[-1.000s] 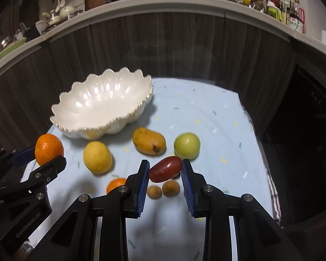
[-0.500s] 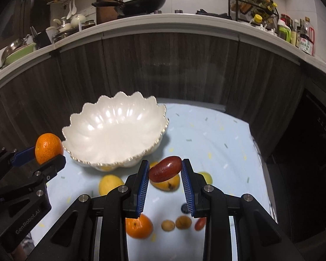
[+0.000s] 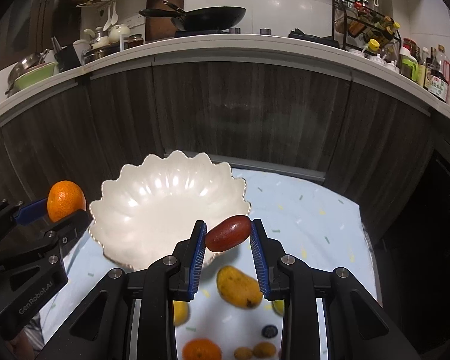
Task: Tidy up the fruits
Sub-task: 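Lift the tangerine with the left tool while the right tool carries the date over the bowl, then open the left gripper over the bowl while the right gripper releases the date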
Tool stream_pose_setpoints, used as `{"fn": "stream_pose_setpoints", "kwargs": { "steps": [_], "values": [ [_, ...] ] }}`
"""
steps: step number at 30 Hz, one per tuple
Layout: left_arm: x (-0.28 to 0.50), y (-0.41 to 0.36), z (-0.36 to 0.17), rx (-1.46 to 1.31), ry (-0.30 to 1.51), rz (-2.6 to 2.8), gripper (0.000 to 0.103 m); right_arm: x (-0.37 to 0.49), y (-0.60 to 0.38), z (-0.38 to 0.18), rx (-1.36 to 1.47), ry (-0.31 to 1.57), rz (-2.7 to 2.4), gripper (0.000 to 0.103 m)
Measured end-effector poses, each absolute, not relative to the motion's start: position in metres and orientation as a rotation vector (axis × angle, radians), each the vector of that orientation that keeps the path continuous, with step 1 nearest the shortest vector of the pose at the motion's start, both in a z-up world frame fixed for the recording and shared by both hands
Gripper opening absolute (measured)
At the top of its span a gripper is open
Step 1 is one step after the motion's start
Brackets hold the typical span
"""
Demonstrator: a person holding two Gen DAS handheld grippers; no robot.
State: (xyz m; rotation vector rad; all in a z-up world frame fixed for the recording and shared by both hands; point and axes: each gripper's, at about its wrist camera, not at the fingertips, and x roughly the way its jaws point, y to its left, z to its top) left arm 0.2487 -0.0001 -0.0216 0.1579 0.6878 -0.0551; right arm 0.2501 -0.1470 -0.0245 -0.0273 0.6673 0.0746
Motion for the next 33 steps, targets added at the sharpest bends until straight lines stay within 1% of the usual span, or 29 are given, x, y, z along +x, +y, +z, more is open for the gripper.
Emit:
{"fn": "stream_pose_setpoints", "kwargs": {
  "steps": [17, 33],
  "values": [
    [0.302, 0.014, -0.039, 0.157, 0.721, -0.044, 0.043, 0.308, -0.137, -0.043, -0.026, 0.719, 0.097, 0.031],
    [0.333, 0.024, -0.082, 0.113, 0.856, -0.04, 0.044, 0.341, -0.124, -0.088, -0.024, 0.864, 0.134, 0.031]
  ]
}}
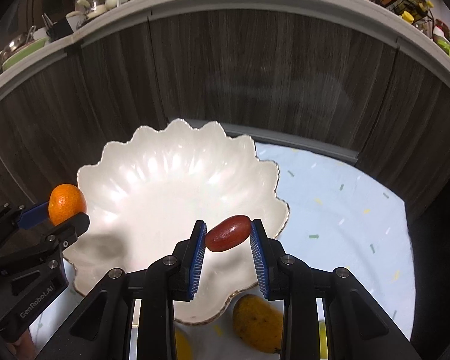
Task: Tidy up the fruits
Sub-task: 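Open the left gripper over the bowl while the right gripper releases the date, then withdraw both open tools from the bowl back toward the remaining fruit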
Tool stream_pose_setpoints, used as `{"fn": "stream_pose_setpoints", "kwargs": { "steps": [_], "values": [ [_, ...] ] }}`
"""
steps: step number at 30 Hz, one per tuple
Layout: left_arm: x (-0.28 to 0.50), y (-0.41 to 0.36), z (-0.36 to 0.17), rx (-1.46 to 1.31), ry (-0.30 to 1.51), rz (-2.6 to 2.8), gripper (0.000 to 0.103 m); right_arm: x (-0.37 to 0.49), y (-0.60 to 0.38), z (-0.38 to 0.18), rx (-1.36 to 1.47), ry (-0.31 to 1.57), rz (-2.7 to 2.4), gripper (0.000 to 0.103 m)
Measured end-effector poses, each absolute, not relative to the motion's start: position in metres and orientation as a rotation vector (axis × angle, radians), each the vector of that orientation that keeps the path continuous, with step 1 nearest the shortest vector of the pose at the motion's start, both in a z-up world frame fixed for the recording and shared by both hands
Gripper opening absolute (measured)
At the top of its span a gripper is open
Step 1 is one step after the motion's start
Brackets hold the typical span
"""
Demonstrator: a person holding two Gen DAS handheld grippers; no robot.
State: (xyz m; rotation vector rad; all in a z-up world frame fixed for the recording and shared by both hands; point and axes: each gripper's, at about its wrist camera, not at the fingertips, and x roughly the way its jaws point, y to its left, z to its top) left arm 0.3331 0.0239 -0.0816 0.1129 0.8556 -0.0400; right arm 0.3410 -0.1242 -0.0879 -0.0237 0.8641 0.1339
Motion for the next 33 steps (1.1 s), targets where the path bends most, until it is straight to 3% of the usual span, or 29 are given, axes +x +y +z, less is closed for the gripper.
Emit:
{"fn": "stream_pose_setpoints", "kwargs": {
  "steps": [4, 6, 10, 13, 15, 25, 33],
  "values": [
    [0.335, 0.024, -0.084, 0.103, 0.879, -0.043, 0.046, 0.344, -0.126, -0.093, -0.009, 0.892, 0.129, 0.033],
    [0.333, 0.025, -0.082, 0.1, 0.868, -0.029, 0.055, 0.344, -0.126, -0.094, -0.006, 0.902, 0.127, 0.035],
    [0.329, 0.025, -0.072, 0.11, 0.831, -0.016, 0.066, 0.34, -0.128, -0.09, 0.003, 0.876, 0.108, 0.061],
    [0.328, 0.025, -0.067, 0.12, 0.817, -0.012, 0.068, 0.339, -0.13, -0.084, 0.012, 0.864, 0.096, 0.064],
    [0.326, 0.025, -0.064, 0.118, 0.808, -0.008, 0.077, 0.337, -0.132, -0.081, 0.019, 0.859, 0.093, 0.066],
    [0.307, 0.018, -0.045, 0.123, 0.762, -0.008, 0.087, 0.316, -0.145, -0.053, 0.031, 0.769, 0.03, 0.084],
    [0.286, 0.004, -0.031, 0.121, 0.738, -0.027, 0.091, 0.293, -0.16, -0.038, 0.04, 0.742, 0.007, 0.084]
  ]
}}
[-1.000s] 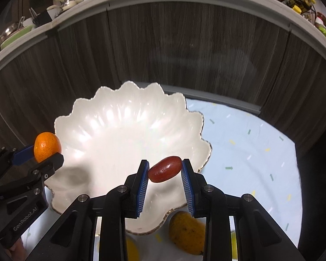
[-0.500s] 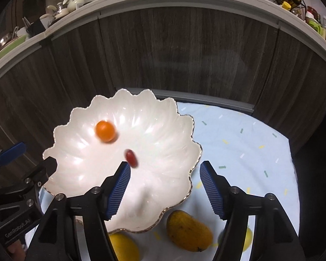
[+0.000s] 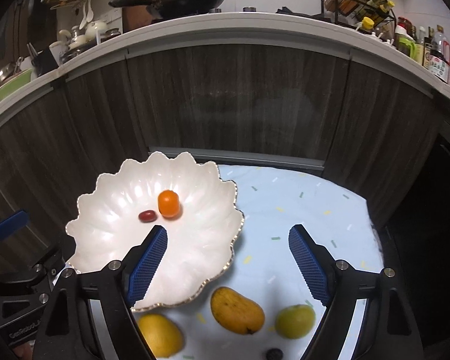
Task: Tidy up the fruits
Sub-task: 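Withdraw both open tools from the bowl back toward the remaining fruit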
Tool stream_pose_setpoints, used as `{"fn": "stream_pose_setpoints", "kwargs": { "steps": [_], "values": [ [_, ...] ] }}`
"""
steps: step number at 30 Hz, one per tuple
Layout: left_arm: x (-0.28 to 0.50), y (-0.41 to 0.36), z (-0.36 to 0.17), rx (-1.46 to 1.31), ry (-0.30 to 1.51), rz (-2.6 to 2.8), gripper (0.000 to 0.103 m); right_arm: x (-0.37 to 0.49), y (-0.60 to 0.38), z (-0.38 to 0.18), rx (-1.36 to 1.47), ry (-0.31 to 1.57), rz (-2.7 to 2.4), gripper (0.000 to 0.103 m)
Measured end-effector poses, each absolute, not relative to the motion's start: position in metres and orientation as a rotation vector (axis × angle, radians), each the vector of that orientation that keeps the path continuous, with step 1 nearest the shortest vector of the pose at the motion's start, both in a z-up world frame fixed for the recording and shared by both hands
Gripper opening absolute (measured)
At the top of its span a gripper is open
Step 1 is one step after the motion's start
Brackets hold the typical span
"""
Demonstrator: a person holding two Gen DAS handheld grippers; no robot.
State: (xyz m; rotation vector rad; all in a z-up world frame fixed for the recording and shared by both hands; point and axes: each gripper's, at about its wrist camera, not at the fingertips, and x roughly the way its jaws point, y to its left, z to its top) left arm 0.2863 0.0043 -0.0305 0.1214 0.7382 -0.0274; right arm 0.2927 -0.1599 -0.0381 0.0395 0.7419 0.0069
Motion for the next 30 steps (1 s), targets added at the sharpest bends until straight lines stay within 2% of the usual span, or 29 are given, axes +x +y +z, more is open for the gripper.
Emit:
{"fn": "stream_pose_setpoints", "kwargs": {
  "steps": [30],
  "values": [
    [0.223, -0.066, -0.024, 0.183, 0.73, -0.152, 0.091, 0.215, -0.227, -0.034, 0.074, 0.734, -0.084, 0.084]
  ]
}}
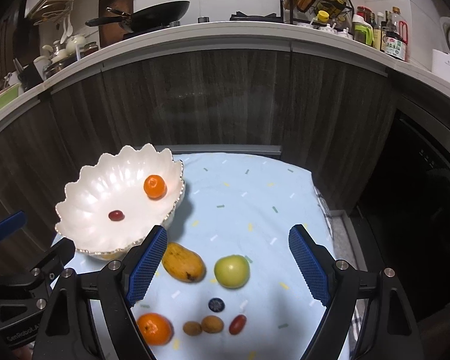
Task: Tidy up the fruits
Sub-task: 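Withdraw both open tools from the bowl back toward the remaining fruit, then close the left gripper on the second tangerine while the right tool approaches the second date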
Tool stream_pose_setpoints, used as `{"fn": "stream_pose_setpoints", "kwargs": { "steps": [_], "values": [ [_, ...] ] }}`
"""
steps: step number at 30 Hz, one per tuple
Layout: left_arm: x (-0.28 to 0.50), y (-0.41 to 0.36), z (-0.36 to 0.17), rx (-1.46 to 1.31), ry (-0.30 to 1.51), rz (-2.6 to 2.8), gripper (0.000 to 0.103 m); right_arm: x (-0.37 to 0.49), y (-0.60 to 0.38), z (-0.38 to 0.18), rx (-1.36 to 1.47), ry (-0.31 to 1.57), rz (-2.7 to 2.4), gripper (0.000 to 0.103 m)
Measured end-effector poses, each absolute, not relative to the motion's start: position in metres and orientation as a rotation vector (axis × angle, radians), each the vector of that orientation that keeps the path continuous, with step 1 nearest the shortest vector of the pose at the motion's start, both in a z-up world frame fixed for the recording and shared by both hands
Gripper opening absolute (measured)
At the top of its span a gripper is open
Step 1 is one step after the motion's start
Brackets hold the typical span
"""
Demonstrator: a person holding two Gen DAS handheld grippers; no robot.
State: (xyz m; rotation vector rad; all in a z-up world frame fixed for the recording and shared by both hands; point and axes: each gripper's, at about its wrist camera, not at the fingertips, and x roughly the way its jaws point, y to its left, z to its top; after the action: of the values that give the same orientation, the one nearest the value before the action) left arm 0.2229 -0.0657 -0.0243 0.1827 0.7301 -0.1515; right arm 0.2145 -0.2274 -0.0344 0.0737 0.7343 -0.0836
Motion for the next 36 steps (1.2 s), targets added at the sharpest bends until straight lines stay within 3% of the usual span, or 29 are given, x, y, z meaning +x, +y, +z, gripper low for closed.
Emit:
{"fn": "stream_pose_setpoints", "kwargs": {
  "steps": [24, 36],
  "values": [
    [0.189, -0.101, -0.072, 0.268, 0.818, -0.236, 0.091, 0.179, -0.252, -0.087, 0.062, 0.844, -0.097, 0.083],
    [0.186, -0.108, -0.098, 0.288, 0.866, -0.267, 0.087, 0.177, -0.251, -0.119, 0.061, 0.917, -0.083, 0.076]
  ]
}}
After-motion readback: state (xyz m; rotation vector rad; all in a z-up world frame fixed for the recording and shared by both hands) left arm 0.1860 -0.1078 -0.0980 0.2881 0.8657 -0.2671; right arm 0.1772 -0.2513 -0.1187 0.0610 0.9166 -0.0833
